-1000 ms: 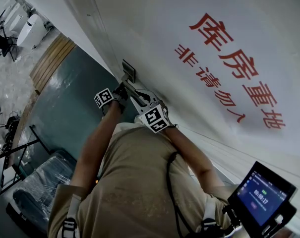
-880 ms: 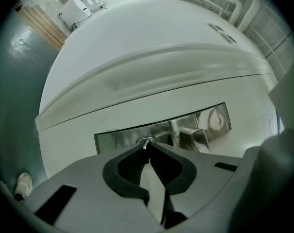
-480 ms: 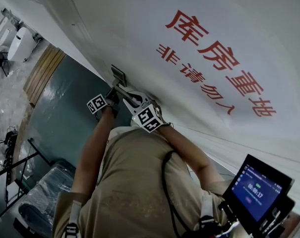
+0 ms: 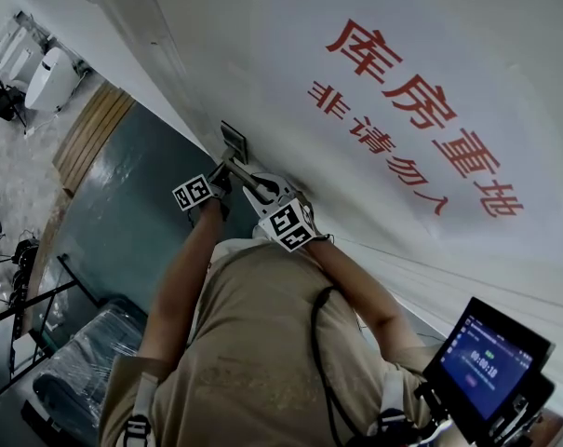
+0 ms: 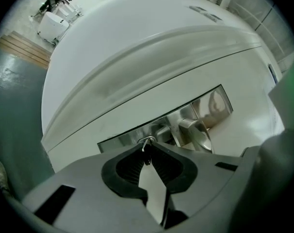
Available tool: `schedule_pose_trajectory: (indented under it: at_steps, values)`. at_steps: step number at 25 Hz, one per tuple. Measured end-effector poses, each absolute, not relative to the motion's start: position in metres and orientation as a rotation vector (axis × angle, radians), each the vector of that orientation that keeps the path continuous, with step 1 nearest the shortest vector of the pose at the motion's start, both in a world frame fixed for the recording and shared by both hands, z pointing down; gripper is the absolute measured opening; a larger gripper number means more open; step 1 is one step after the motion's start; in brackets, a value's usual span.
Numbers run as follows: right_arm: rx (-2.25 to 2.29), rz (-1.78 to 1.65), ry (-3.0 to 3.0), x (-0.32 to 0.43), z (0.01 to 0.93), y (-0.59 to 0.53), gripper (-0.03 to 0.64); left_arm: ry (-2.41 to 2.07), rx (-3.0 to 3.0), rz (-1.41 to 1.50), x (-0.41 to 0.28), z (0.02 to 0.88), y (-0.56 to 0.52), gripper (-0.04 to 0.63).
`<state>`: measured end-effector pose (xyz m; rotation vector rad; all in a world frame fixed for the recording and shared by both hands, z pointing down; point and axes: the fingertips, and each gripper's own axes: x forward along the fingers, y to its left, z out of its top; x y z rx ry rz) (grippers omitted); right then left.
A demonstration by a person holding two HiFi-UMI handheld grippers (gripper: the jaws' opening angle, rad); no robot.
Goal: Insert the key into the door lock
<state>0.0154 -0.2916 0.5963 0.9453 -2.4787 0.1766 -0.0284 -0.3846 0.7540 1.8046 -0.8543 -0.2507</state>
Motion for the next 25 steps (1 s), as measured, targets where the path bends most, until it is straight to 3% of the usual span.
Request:
schedule_pose_trajectory:
  at_steps: [11, 18, 22, 25]
  values:
    - [0.941, 0.179, -2.481, 0.017, 0.596, -0.286, 0.087, -0.754, 1.442, -0.636, -0.032, 0.760, -0.387, 0.040]
    - [0.932, 0.170, -2.501, 0.013, 0.593, -0.286, 0.087, -0.775, 1.598, -0.515, -0.036, 0.754, -0.385, 0.044]
    - [0.929, 0.185, -2.510, 0.015, 0.591, -0.285, 0.087, -0.824, 1.650, -0.475, -0.045, 0.751, -0.372, 0.128]
    - [0.909, 0.172, -2.520, 0.012, 0.588, -0.285, 0.087, -0.899, 1.662, -0.485, -0.066, 0.748, -0.361, 0.143]
